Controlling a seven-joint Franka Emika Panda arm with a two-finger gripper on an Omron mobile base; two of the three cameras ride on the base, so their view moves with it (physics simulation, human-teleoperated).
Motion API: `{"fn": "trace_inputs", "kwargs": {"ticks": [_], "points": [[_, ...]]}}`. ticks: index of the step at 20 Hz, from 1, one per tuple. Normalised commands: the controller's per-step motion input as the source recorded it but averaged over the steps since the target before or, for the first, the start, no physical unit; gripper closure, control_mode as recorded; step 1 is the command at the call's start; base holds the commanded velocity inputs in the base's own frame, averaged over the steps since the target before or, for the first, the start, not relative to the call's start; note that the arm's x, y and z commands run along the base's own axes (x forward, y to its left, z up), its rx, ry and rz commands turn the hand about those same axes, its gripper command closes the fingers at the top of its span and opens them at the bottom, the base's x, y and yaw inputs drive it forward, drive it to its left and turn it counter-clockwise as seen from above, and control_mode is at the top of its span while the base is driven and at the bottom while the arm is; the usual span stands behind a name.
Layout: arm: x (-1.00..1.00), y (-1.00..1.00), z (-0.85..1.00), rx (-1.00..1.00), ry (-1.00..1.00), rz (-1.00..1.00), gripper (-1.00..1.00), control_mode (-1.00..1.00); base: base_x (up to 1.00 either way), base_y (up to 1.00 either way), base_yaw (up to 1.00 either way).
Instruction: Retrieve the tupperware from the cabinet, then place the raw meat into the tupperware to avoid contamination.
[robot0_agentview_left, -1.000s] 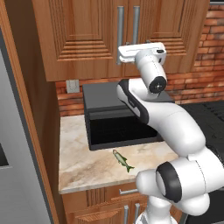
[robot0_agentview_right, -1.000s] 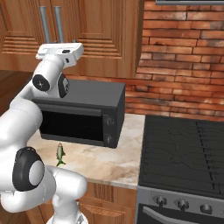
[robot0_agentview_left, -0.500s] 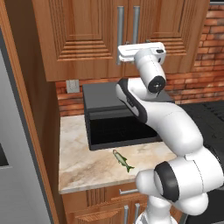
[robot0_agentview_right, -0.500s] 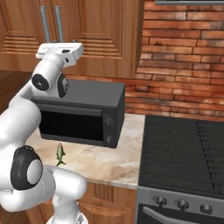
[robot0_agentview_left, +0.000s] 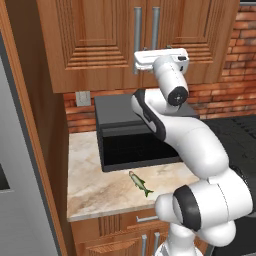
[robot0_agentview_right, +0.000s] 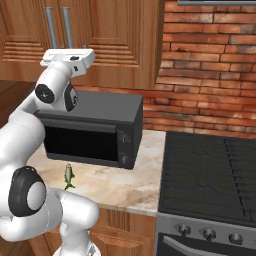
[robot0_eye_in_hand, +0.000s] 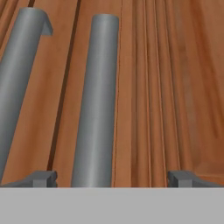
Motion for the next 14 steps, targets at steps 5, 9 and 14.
{"fn": "trace_inputs", "kwargs": {"ticks": [5, 9, 14], "points": [[0.30, 0.01, -0.07, 0.00, 0.00, 0.00, 1.00, -1.00, 0.00, 0.00, 0.00], [0.17, -0.03, -0.04, 0.00, 0.00, 0.02, 1.00, -1.00, 0.00, 0.00, 0.00], [0.12, -0.02, -0.04, 0.00, 0.00, 0.02, 1.00, -1.00, 0.00, 0.00, 0.00]]}}
